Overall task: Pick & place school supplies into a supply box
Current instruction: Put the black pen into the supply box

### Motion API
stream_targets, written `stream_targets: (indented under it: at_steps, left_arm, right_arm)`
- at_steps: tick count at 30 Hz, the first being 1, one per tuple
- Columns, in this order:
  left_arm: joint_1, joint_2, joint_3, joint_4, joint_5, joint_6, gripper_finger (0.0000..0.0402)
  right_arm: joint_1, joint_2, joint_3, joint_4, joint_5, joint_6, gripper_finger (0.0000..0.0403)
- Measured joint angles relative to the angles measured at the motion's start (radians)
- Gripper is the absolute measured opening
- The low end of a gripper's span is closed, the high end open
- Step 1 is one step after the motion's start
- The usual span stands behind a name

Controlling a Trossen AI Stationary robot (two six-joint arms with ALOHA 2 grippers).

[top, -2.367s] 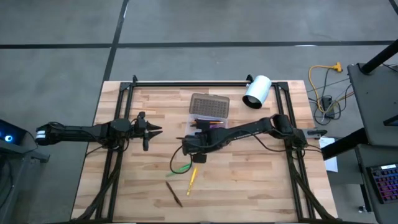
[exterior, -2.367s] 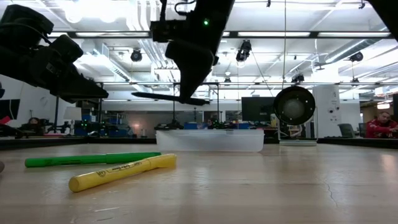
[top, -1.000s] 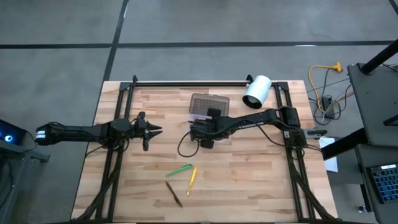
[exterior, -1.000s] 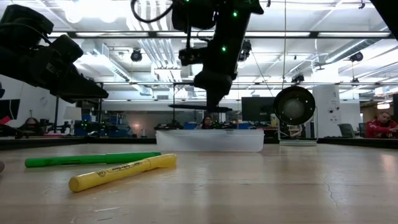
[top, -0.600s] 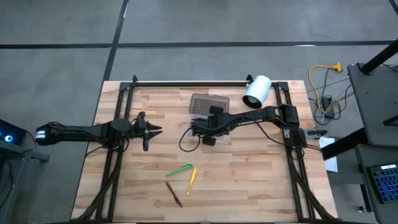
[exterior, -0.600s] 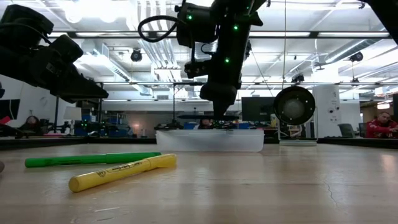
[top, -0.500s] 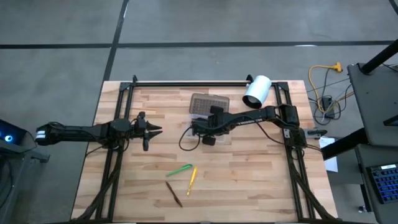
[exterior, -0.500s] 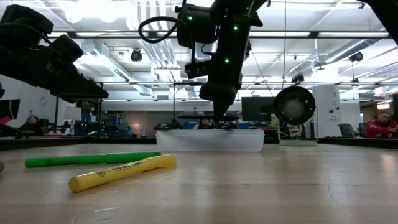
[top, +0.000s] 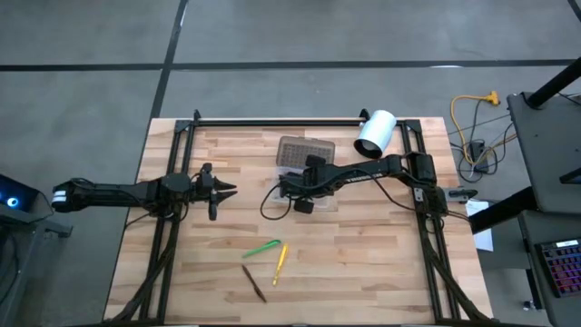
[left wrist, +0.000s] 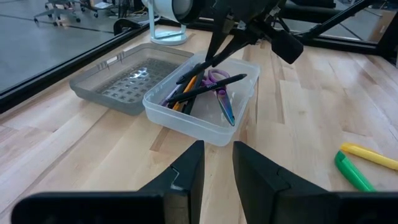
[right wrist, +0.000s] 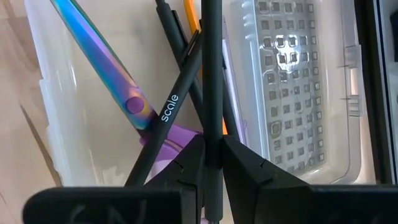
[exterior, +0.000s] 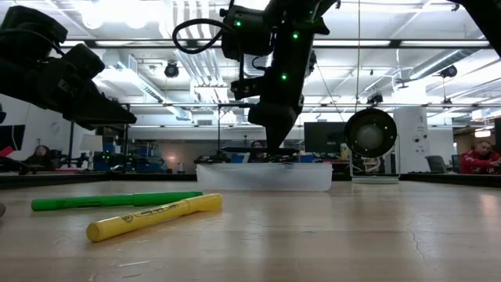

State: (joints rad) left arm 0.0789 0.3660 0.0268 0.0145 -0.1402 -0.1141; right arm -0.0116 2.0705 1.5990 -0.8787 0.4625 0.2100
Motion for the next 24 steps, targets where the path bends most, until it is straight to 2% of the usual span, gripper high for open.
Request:
stream_targets:
  at_steps: [6, 11, 24]
  left_arm:
    - [0.000, 0.000, 0.000, 0.000, 0.000, 0.000, 0.0069]
    - [0.000, 0.000, 0.000, 0.000, 0.000, 0.000, 0.0069]
    - [0.000, 0.000, 0.000, 0.000, 0.000, 0.000, 0.0069]
  right_arm:
    - [0.000, 0.000, 0.000, 0.001, 0.000, 0.006, 0.0038]
    - [0.000, 0.000, 0.000, 0.000, 0.000, 0.075, 0.0038]
    - [0.000, 0.000, 0.000, 0.004, 0.010, 0.071, 0.0038]
